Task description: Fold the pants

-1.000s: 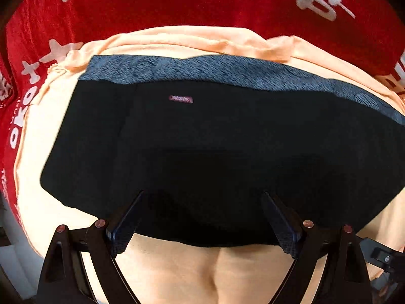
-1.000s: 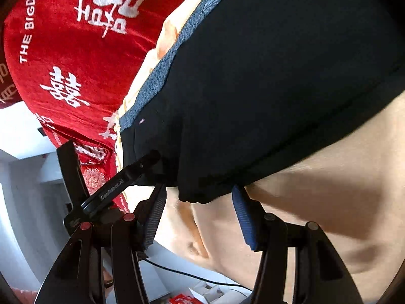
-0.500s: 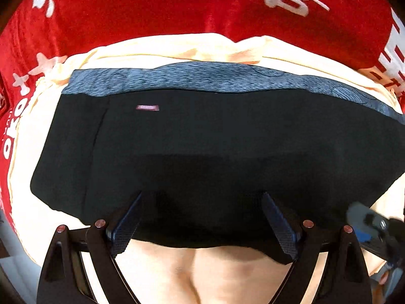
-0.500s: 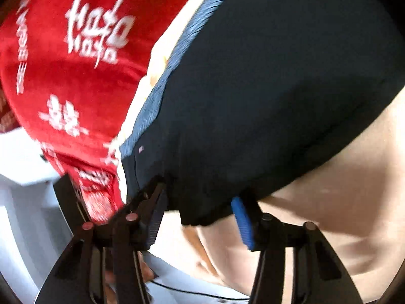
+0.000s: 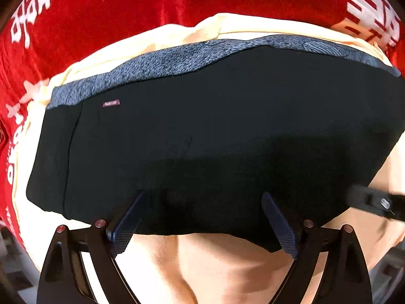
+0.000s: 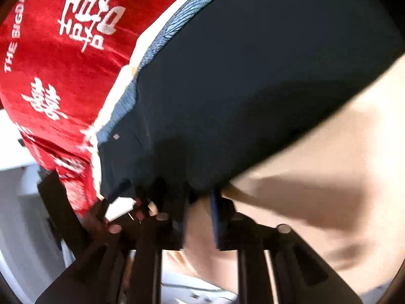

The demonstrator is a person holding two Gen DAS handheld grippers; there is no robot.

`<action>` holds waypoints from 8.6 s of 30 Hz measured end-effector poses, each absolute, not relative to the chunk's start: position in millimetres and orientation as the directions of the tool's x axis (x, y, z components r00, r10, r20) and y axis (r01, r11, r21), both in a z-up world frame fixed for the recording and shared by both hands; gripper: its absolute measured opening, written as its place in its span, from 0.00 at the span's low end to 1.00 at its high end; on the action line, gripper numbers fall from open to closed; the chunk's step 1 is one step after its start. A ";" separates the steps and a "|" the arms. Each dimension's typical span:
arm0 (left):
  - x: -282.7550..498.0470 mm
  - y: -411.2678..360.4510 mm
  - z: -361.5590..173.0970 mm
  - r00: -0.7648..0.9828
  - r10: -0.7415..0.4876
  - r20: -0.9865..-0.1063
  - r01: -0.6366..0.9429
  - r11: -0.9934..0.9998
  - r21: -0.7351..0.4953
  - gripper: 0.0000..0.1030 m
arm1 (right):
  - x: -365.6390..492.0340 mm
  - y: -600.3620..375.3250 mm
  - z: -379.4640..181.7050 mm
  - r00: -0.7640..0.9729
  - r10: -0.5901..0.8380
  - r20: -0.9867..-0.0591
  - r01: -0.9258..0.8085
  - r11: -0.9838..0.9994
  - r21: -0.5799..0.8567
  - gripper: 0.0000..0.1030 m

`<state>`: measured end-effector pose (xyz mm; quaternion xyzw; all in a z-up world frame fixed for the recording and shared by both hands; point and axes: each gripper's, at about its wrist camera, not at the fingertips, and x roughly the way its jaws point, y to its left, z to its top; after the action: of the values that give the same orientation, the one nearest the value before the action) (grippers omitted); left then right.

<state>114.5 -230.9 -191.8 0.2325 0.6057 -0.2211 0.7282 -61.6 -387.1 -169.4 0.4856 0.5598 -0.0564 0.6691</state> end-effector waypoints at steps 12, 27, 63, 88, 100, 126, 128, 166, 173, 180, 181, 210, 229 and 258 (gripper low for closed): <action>116.7 -302.5 -180.1 0.221 -0.065 -0.973 0.613 0.785 0.087 0.90 | -41.1 -455.2 -135.9 0.233 0.047 -0.971 0.461 0.874 0.153 0.26; 135.6 -303.8 -180.2 0.216 -0.005 -0.976 0.579 0.806 0.124 0.99 | -71.1 -478.0 -135.7 0.245 0.040 -0.969 0.474 0.867 0.156 0.27; 33.1 -423.2 -146.7 0.099 -0.039 -0.994 0.649 0.760 0.034 0.99 | -200.9 -530.2 -120.5 0.254 0.180 -0.950 0.743 0.592 0.311 0.56; 21.8 -523.6 -147.0 0.133 -0.019 -0.991 0.610 0.790 0.067 0.99 | -225.1 -659.3 -150.6 0.511 0.173 -0.842 0.776 0.328 0.539 0.56; 18.3 -537.2 -148.1 0.132 -0.010 -0.991 0.607 0.792 0.073 0.99 | -226.9 -672.6 -160.7 0.524 0.199 -0.828 0.774 0.295 0.561 0.56; 4.4 -551.8 -173.0 0.133 -0.083 -0.988 0.607 0.795 0.015 1.00 | -213.0 -706.9 -176.8 0.736 0.079 -0.673 0.648 0.210 0.733 0.57; 0.7 -551.2 -172.9 0.135 -0.086 -0.987 0.607 0.794 0.014 1.00 | -205.7 -710.4 -174.7 0.735 0.048 -0.676 0.654 0.216 0.725 0.57; 49.4 -382.4 -97.4 0.183 -0.239 -0.954 0.568 0.817 -0.096 0.82 | -32.5 -487.9 -29.3 0.467 -0.129 -0.875 0.345 0.937 0.046 0.15; 103.0 -281.7 -102.6 0.231 -0.142 -0.963 0.443 0.896 -0.026 0.82 | 8.4 -385.9 -106.5 0.305 -0.229 -0.924 0.237 0.958 -0.159 0.24; 121.2 -255.2 -110.2 0.228 -0.135 -0.964 0.435 0.900 -0.024 0.82 | -9.5 -316.4 -115.4 0.316 -0.337 -0.887 0.068 0.940 -0.333 0.56; 122.2 -255.6 -107.8 0.223 -0.142 -0.964 0.438 0.899 -0.031 0.82 | -16.6 -314.8 -108.8 0.322 -0.317 -0.892 0.062 0.947 -0.314 0.56; 86.8 -384.4 -124.4 -0.166 -0.357 -0.919 0.607 0.698 -0.380 0.16 | -104.0 -469.9 -77.3 0.310 0.013 -0.951 0.503 0.846 0.175 0.44; 75.7 -348.4 -121.7 -0.129 -0.383 -0.915 0.593 0.709 -0.381 0.11 | -16.0 -432.2 -123.9 0.277 0.141 -0.951 0.389 0.888 0.245 0.45; 64.9 -273.1 -115.1 0.095 -0.014 -0.995 0.347 0.937 0.020 0.76 | 5.3 -404.3 -117.9 0.204 0.091 -0.975 0.261 0.955 0.143 0.53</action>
<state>64.9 -273.1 -115.1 0.1261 0.6611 -0.1239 0.7292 5.3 -404.3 -117.9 0.1401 0.6285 -0.0559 0.7630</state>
